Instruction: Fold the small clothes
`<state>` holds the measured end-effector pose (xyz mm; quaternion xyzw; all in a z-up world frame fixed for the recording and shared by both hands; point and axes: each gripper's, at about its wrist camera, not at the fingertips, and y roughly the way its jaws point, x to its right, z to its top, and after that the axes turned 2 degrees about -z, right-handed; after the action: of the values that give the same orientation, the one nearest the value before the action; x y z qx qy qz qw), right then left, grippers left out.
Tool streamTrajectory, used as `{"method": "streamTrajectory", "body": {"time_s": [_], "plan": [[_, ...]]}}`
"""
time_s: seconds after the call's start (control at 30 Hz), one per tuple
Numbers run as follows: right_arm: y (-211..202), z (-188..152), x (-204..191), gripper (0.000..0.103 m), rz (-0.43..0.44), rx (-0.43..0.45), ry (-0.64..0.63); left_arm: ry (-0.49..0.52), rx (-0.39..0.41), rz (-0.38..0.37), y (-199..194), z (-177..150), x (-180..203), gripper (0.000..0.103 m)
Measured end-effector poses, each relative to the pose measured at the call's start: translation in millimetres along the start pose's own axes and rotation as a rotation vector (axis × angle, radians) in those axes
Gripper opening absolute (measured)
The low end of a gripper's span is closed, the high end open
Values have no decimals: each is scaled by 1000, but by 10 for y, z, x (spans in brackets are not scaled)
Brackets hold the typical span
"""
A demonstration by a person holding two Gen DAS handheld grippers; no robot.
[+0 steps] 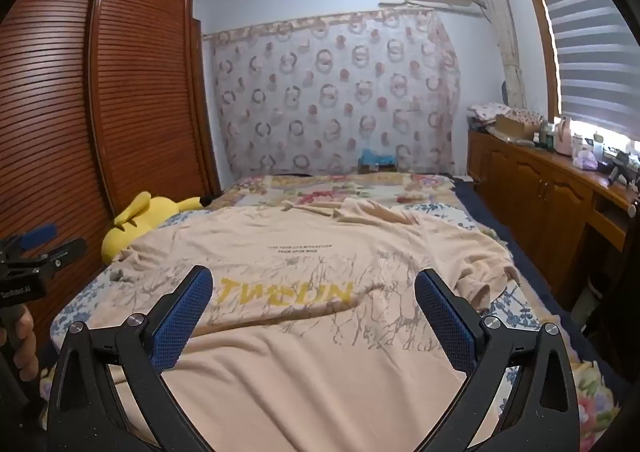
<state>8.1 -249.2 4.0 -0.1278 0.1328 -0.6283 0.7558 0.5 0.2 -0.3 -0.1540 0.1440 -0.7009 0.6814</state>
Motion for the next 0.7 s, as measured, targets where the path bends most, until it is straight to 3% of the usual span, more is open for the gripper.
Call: {"method": "streamTrajectory", "body": {"time_s": [0.7], "plan": [[-5, -6, -8, 103, 0, 1, 0, 33, 20, 5, -61, -9, 64, 103]]}}
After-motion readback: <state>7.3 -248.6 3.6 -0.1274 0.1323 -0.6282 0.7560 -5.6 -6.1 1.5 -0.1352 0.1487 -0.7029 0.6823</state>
